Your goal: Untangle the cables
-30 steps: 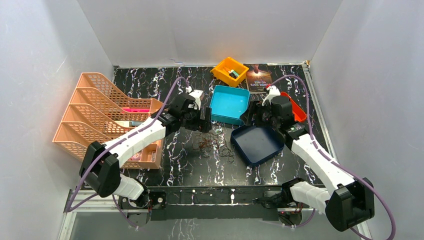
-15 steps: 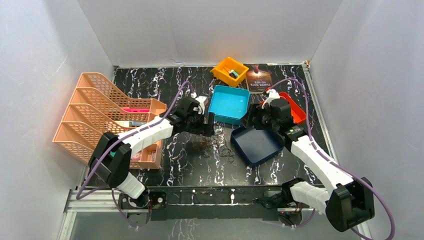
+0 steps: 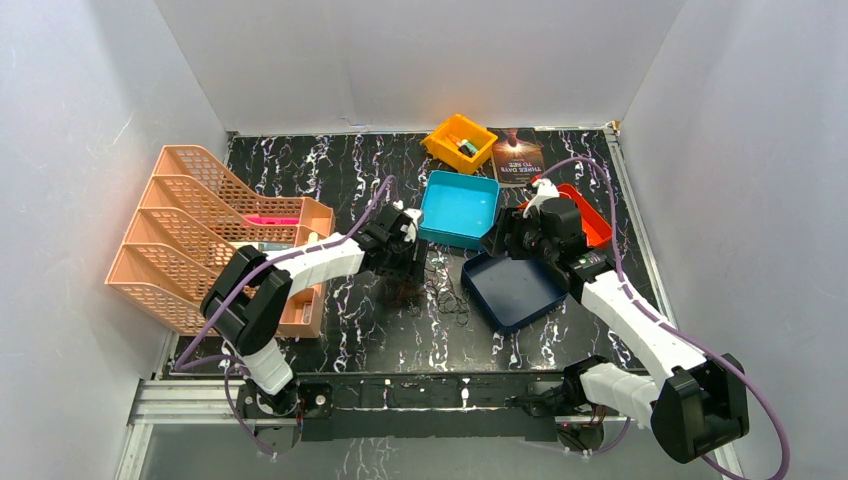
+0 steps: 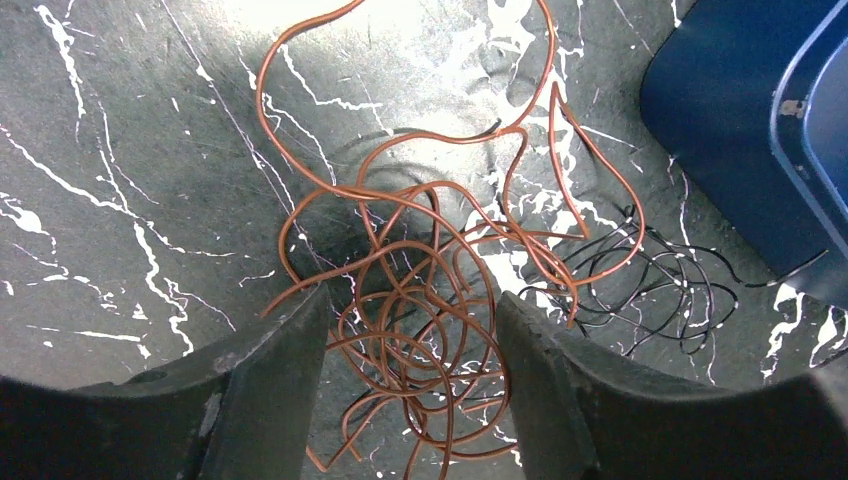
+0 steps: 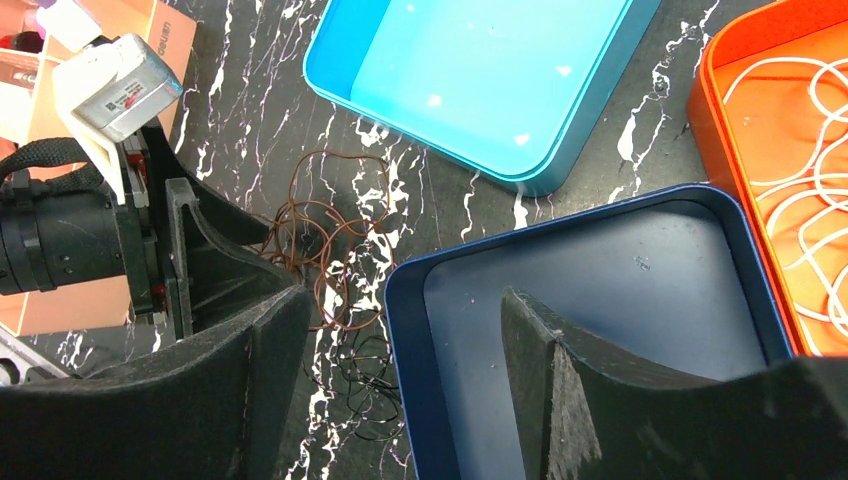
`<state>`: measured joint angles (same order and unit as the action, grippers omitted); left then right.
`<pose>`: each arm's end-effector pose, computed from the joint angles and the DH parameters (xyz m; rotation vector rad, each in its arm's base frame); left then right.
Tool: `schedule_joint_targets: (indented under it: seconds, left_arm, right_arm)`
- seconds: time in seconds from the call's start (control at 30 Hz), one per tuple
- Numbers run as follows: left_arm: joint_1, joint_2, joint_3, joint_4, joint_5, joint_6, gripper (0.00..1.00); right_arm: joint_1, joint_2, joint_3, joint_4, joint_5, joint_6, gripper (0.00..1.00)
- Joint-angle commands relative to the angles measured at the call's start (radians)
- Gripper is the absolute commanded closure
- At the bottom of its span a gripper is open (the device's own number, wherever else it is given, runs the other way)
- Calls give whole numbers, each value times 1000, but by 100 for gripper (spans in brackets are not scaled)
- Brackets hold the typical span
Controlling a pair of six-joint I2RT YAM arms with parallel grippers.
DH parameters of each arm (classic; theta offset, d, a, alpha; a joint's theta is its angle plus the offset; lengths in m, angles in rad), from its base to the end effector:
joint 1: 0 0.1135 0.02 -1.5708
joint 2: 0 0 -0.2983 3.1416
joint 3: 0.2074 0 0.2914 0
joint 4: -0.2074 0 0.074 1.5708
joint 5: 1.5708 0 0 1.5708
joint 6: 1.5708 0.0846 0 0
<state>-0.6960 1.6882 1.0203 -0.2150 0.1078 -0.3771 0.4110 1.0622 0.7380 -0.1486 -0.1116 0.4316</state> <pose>0.3137 -0.2739 0.1581 0.4521 2.5018 -0.5833 0.2757 0.1304 0.2681 -0.0501 2.1009 0.6325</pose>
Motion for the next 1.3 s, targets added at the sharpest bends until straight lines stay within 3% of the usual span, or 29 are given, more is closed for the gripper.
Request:
schedule_joint_targets:
  seconds: [0.0, 0.13, 0.33, 0.5, 0.63, 0.93, 1.27]
  left_arm:
    - [-5, -10, 34, -29, -47, 15, 46]
    - [-6, -17, 37, -50, -103, 18, 66]
    - [-4, -41, 46, -85, -186, 44, 84]
    - [0, -62, 63, -98, -196, 73, 100]
    - [2, -69, 63, -105, -221, 78, 100]
    - [7, -102, -9, -111, -290, -1, 100]
    - [9, -111, -48, -98, -277, -35, 100]
  right_arm:
    - [3, -11, 1, 52, -3, 4, 22]
    - [2, -14, 1, 49, -2, 4, 22]
    - [3, -24, -5, 45, 5, 4, 22]
    - [2, -12, -7, 113, -173, -56, 22]
    - [42, 43, 25, 114, -236, -77, 24]
    - [236, 109, -8, 136, -114, -17, 26]
    - [373, 292, -19, 207, -68, -75, 24]
